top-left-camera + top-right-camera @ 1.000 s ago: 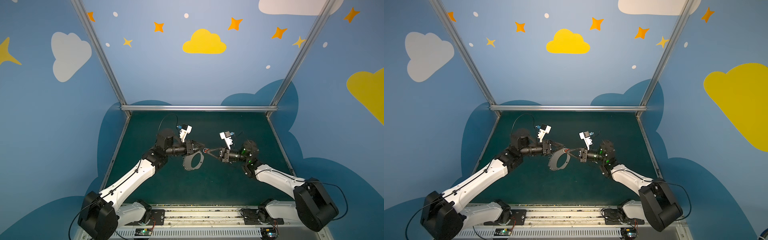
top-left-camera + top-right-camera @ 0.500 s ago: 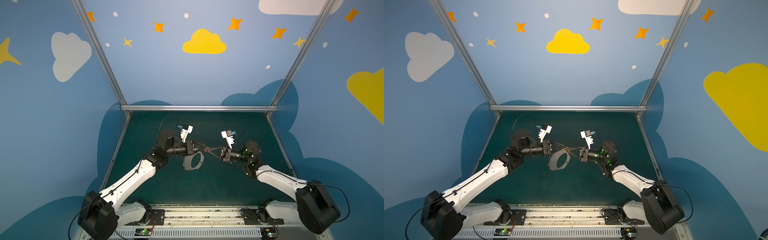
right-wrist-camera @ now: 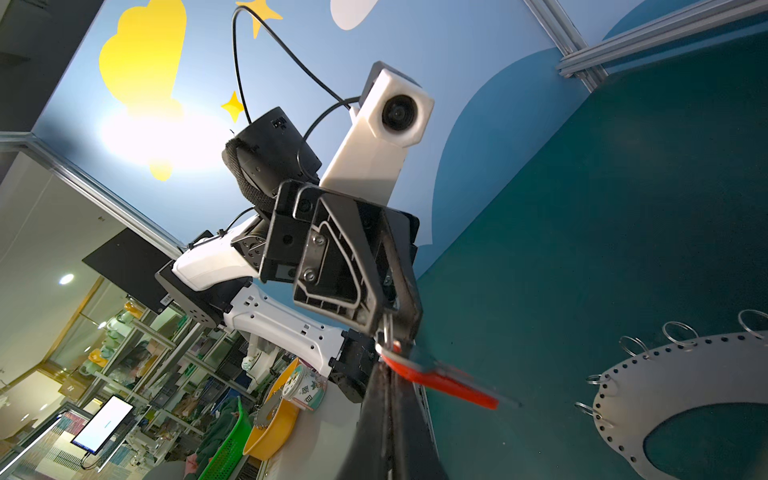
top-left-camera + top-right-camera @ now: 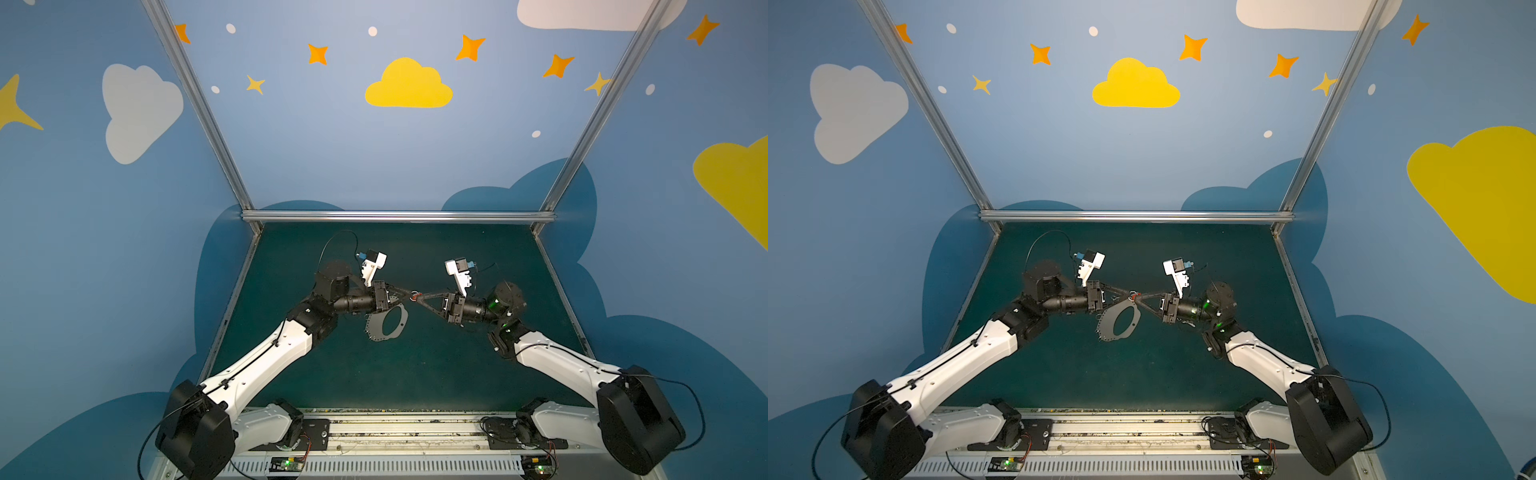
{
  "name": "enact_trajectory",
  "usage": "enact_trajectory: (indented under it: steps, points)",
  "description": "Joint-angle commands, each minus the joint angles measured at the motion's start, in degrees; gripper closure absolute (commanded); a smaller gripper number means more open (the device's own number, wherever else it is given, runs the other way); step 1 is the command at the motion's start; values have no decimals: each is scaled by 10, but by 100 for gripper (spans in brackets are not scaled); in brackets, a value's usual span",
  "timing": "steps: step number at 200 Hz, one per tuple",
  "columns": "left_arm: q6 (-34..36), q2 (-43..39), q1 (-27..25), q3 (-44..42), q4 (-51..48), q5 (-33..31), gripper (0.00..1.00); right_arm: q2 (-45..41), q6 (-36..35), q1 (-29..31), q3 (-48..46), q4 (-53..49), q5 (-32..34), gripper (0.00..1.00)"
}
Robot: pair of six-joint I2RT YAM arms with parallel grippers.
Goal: Put the keys on the keyring
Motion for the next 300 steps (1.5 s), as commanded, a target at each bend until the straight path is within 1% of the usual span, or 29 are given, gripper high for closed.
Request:
enact_trajectory:
  steps: [1,19,54,79,89,94,110,115,119,127,140,156,171,180,197,209,227,251,262,278,300]
  points:
    - [-2,6,-6,1,32,7,82,-8,6,1,8,27,-2,100]
    - [-2,9,-8,5,37,10,85,-5,11,2,8,35,-5,100]
    - [0,8,-12,7,37,13,95,-6,8,1,8,27,-3,100]
    - [19,-2,-11,12,8,-1,96,-14,-4,1,8,6,-2,100]
    - [33,-9,-11,19,-16,-12,96,-22,-15,-1,8,-20,2,100]
    - [42,-10,-11,23,-31,-18,96,-28,-23,-1,6,-34,2,98]
    - [73,-19,-11,38,-82,-39,96,-53,-51,-3,5,-90,7,86]
    - [81,-21,-11,42,-94,-45,96,-60,-60,-4,6,-107,7,84]
    - [87,-22,-11,46,-104,-49,96,-70,-72,-5,7,-140,8,81]
    - [98,-23,-11,53,-124,-59,96,-87,-91,-7,9,-178,11,79]
    - [115,-23,-10,61,-146,-68,96,-115,-116,-9,9,-222,20,78]
    - [126,-22,-11,69,-161,-72,96,-154,-140,-14,9,-265,33,80]
    - [133,-20,-11,77,-171,-70,96,-186,-154,-20,9,-294,66,79]
    - [139,-18,-11,81,-173,-63,96,-200,-156,-23,10,-303,97,77]
    - [146,-15,-12,88,-183,-63,96,-198,-152,-25,24,-313,128,83]
    - [144,-18,-12,87,-177,-60,96,-178,-141,-26,33,-295,117,83]
    - [130,-19,-12,82,-155,-48,96,-139,-107,-26,40,-239,88,77]
    - [116,-21,-14,75,-137,-49,96,-84,-41,-21,34,-127,58,77]
    - [109,-21,-13,70,-127,-50,96,-63,-10,-17,28,-69,54,74]
    - [98,-21,-13,64,-113,-46,96,-44,20,-12,22,-21,54,71]
    - [92,-19,-14,61,-104,-42,96,-28,33,-4,23,-1,56,71]
